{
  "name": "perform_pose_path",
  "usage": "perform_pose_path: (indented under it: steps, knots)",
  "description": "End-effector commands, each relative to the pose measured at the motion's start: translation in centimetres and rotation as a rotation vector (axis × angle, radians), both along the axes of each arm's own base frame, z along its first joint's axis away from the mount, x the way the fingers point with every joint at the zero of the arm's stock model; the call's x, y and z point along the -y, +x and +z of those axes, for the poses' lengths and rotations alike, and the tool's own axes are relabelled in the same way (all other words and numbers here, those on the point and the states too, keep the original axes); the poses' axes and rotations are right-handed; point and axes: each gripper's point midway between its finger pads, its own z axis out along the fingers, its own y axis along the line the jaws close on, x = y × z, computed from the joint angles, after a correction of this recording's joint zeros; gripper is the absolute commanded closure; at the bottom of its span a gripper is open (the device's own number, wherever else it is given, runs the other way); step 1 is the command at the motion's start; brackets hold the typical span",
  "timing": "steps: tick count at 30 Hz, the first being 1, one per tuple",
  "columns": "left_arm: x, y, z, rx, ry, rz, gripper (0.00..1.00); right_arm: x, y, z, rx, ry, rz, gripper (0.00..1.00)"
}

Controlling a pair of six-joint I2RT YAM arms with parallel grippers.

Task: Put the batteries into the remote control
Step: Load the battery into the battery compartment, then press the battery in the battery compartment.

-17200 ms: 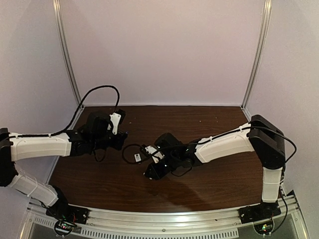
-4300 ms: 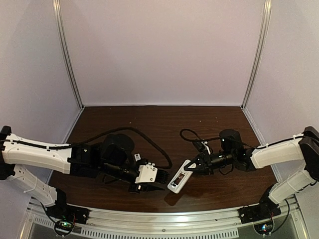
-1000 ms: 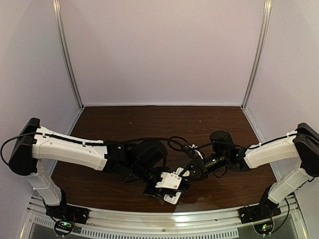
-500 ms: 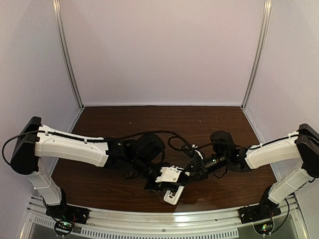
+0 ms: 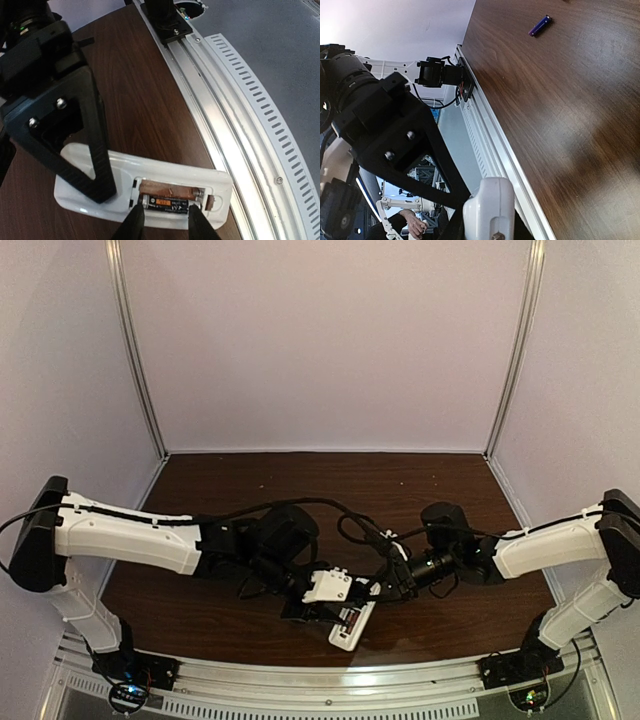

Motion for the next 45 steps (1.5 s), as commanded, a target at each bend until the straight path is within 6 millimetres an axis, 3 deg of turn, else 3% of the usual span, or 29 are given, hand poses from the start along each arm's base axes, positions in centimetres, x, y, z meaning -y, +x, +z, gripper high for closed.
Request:
perform_pose_path:
  steps: [1, 5, 10, 11, 12, 14, 21, 27, 41, 45]
  knots:
    - [-1.2, 1.3, 3.4, 0.057, -0.088, 0.105, 0.64, -0.1, 1.2, 2.0, 0.096, 0.042, -0.015, 1.0]
    - [-2.2, 2.3, 6.0, 0.091, -0.194, 0.205, 0.54, -0.1, 2.0, 2.4, 0.141, 0.046, -0.037, 1.0]
    - [-3.4, 5.6, 7.7, 0.051, -0.282, 0.492, 0.21, -0.2, 3.0, 3.7, 0.217, 0.065, -0.075, 1.0]
    - [-3.5, 6.1, 7.9, 0.017, -0.298, 0.55, 0.04, -0.2, 3.3, 4.1, 0.235, 0.072, -0.088, 1.0]
    - [-3.9, 7.3, 7.9, -0.009, -0.31, 0.649, 0.03, -0.2, 3.5, 4.4, 0.249, 0.077, -0.099, 1.0]
    - [-4.3, 9.3, 7.8, -0.064, -0.302, 0.82, 0.03, -0.3, 4.0, 5.0, 0.272, 0.089, -0.121, 1.0]
    - [-1.9, 8.0, 6.5, -0.191, -0.239, 0.763, 0.03, -0.3, 5.3, 5.7, 0.317, 0.091, -0.191, 1.0]
    - [-0.5, 6.7, 4.7, -0.262, -0.183, 0.692, 0.19, -0.5, 5.5, 6.4, 0.321, 0.123, -0.2, 1.0]
    - [-1.6, 9.1, 2.0, -0.223, -0.105, 0.838, 0.52, -0.3, 4.9, 7.3, 0.321, 0.16, -0.189, 1.0]
    - [-2.2, 10.0, 2.3, -0.193, -0.098, 0.888, 0.5, -0.1, 4.9, 6.8, 0.312, 0.157, -0.196, 1.0]
